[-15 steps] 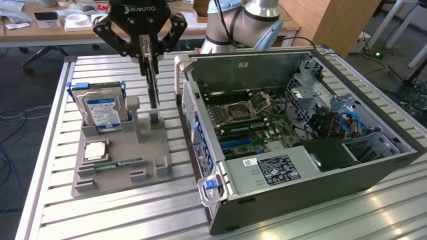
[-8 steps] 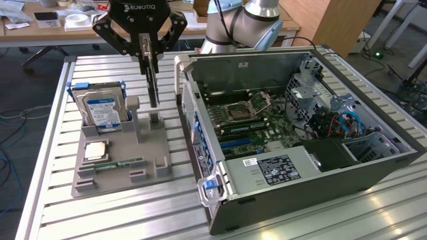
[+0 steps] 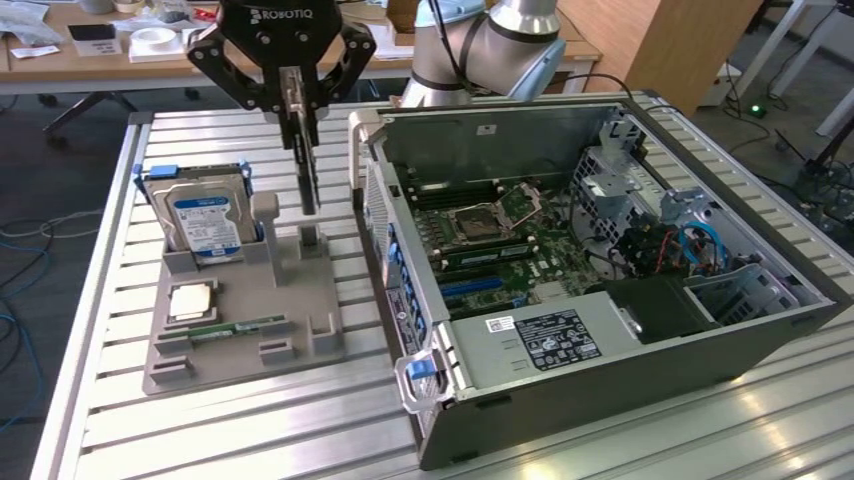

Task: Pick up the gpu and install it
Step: 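Pick up the gpu and move the gpu toward the slot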

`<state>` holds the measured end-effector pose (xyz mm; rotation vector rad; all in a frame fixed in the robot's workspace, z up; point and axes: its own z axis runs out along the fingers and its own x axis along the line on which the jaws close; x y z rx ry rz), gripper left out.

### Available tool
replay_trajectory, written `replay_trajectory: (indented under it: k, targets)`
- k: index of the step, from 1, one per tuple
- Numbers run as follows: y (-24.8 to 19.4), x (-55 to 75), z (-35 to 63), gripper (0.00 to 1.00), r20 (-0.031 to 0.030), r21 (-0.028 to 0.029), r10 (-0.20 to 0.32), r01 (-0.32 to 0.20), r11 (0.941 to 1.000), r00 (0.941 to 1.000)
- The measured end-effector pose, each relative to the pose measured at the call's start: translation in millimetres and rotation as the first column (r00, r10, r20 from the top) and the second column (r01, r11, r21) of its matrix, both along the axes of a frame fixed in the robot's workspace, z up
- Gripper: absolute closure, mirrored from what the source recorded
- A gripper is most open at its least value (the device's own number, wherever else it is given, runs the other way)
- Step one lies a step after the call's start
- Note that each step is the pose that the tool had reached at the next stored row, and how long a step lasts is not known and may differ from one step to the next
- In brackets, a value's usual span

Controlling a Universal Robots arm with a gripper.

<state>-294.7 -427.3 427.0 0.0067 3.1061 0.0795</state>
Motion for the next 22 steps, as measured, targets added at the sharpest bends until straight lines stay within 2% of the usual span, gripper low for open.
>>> replay_trajectory:
  k: [10,18,22]
  targets:
    - [0.1,5.1,0.0,0.74,0.0,0.003,0.001,-0.001,1.0,1.0]
    - [0.4,14.0,0.0,0.74,0.0,0.011,0.002,-0.002,0.9999,1.0]
    - [0.4,23.6,0.0,0.74,0.0,0.017,0.003,-0.003,0.9999,1.0]
